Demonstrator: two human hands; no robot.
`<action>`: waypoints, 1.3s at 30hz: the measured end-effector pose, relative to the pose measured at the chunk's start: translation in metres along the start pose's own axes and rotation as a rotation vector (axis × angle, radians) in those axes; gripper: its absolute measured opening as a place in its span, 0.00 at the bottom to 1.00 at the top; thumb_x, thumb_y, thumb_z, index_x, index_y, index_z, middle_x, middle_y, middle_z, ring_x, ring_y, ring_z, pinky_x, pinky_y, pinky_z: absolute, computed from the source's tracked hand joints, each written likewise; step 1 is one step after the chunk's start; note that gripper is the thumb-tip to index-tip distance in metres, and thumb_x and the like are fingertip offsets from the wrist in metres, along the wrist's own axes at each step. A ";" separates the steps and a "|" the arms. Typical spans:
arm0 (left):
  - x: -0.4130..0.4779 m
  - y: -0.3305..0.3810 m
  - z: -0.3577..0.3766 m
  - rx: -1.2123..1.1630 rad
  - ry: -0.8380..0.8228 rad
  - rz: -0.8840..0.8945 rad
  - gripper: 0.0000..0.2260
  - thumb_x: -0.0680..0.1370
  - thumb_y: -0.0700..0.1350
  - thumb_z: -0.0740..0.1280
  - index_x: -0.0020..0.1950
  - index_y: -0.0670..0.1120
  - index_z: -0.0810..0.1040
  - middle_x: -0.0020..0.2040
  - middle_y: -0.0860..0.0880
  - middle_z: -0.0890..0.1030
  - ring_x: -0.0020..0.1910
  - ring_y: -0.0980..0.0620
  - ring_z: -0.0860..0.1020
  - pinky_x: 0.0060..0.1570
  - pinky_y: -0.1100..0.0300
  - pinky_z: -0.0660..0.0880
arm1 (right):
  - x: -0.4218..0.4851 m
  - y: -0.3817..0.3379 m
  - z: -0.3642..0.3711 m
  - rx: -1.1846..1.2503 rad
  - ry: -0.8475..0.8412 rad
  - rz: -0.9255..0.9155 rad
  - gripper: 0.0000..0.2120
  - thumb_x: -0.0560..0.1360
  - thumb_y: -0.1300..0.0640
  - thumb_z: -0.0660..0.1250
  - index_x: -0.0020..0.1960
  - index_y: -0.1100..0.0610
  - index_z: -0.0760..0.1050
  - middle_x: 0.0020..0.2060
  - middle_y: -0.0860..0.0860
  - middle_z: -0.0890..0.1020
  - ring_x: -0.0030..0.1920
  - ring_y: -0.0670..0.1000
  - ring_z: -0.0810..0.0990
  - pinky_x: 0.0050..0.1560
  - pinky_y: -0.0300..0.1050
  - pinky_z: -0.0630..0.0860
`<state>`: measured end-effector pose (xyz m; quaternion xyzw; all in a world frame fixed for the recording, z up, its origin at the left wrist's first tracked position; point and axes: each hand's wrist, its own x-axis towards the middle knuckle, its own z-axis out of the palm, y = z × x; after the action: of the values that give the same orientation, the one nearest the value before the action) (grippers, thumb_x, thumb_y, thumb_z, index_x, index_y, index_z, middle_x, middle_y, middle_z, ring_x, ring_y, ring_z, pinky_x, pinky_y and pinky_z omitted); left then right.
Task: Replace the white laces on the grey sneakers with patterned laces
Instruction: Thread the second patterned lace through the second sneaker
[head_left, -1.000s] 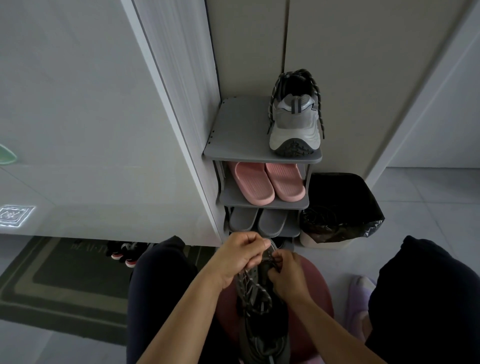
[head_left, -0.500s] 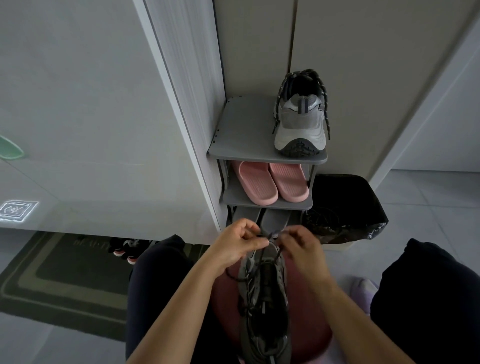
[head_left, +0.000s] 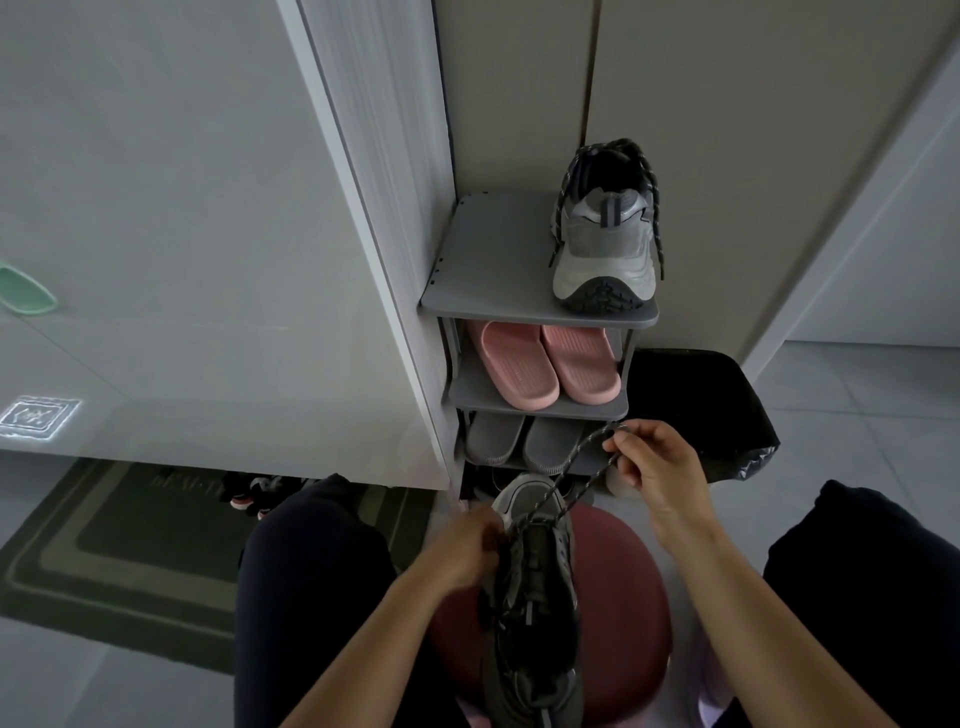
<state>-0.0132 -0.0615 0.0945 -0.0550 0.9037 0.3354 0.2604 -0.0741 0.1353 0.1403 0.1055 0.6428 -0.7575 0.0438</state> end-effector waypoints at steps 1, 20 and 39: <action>-0.003 -0.001 -0.001 0.041 0.004 0.008 0.09 0.75 0.37 0.64 0.55 0.44 0.76 0.45 0.54 0.75 0.47 0.56 0.71 0.42 0.66 0.68 | 0.001 0.000 0.000 0.007 0.007 0.007 0.06 0.76 0.68 0.61 0.43 0.60 0.72 0.34 0.55 0.78 0.22 0.42 0.69 0.23 0.31 0.66; -0.010 -0.001 -0.006 -0.839 0.190 -0.150 0.08 0.75 0.31 0.64 0.41 0.43 0.70 0.33 0.44 0.81 0.26 0.54 0.78 0.27 0.65 0.72 | -0.027 0.059 0.010 -0.633 -0.261 0.077 0.09 0.74 0.60 0.68 0.54 0.58 0.75 0.43 0.46 0.78 0.43 0.43 0.77 0.41 0.27 0.70; -0.003 -0.007 0.005 -0.720 0.192 0.008 0.09 0.73 0.30 0.67 0.42 0.44 0.77 0.35 0.49 0.79 0.27 0.61 0.78 0.33 0.67 0.76 | -0.042 0.083 0.035 -0.945 -0.348 0.056 0.09 0.70 0.51 0.70 0.46 0.55 0.81 0.47 0.53 0.76 0.46 0.50 0.77 0.38 0.32 0.67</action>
<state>-0.0065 -0.0642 0.0888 -0.1707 0.7484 0.6261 0.1370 -0.0204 0.0843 0.0744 -0.0367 0.8956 -0.3885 0.2136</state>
